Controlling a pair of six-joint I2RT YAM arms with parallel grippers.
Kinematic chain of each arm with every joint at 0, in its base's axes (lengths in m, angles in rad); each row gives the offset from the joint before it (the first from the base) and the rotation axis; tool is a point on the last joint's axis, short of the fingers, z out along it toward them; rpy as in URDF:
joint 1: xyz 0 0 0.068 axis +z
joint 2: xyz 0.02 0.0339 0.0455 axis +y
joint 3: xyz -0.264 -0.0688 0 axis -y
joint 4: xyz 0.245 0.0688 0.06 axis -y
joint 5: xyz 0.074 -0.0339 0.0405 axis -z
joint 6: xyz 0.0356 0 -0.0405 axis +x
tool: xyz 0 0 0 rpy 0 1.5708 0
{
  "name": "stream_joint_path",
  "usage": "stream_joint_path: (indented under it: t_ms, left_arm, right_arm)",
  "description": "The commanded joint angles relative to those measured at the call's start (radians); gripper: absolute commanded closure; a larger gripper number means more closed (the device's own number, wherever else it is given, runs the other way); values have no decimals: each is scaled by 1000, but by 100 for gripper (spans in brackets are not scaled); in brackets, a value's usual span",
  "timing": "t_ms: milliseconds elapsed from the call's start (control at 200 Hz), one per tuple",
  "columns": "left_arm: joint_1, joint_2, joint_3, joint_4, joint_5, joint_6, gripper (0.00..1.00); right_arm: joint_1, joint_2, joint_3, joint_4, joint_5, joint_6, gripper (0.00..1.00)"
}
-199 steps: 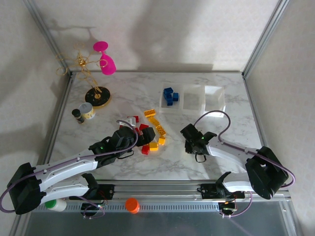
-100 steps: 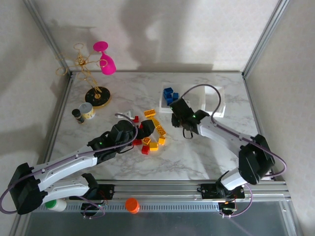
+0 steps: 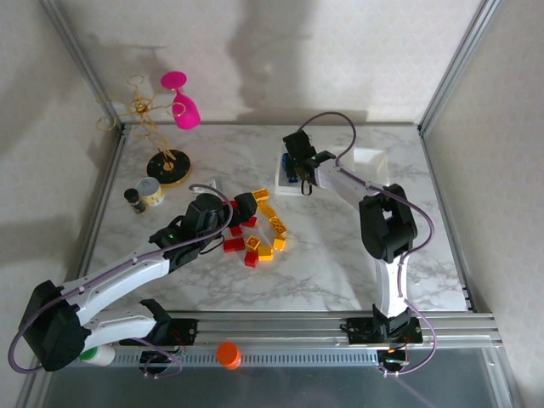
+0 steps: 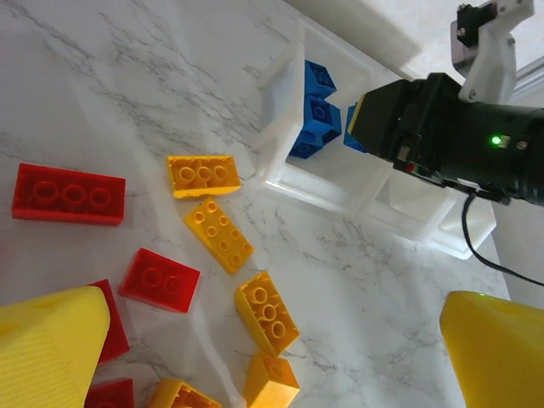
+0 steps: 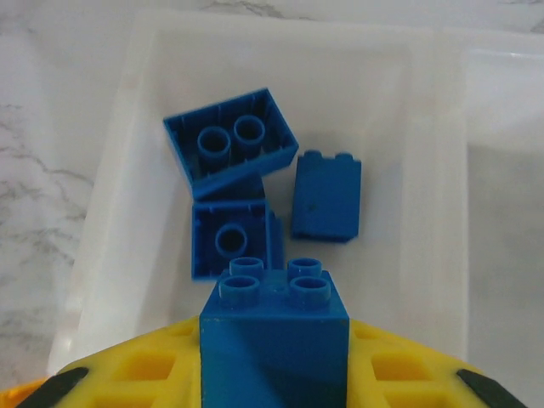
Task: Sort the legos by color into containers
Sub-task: Place the lego in the container.
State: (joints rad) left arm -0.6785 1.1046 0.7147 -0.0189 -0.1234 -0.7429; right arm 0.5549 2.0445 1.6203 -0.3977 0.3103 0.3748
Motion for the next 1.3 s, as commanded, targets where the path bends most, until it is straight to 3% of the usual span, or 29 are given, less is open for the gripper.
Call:
stream_joint_path:
  t_ms: [0,285,686,986,1101,1297]
  left_arm:
    - [20,-2,29,8,21,22,0]
    - [40,-11,23,4,37,24,0]
    - [46,-47,43,-21,42,25,0]
    - [45,-130,-5,-80,48,6,0]
    - [45,-162,-31,-120,51,-2,0]
    - [45,-210,-79,-151,56,-25,0]
  right_arm:
    - [-17,55,82,-20,-2,-28,68]
    - [-23,48,82,-20,12,-35,53]
    - [12,-146,-26,-4,-11,-27,49]
    - [134,-325,-294,13,-53,40,45]
    - [230,-374,-395,-4,-38,98,41]
    - [301,-382,-522,23,-51,151,36]
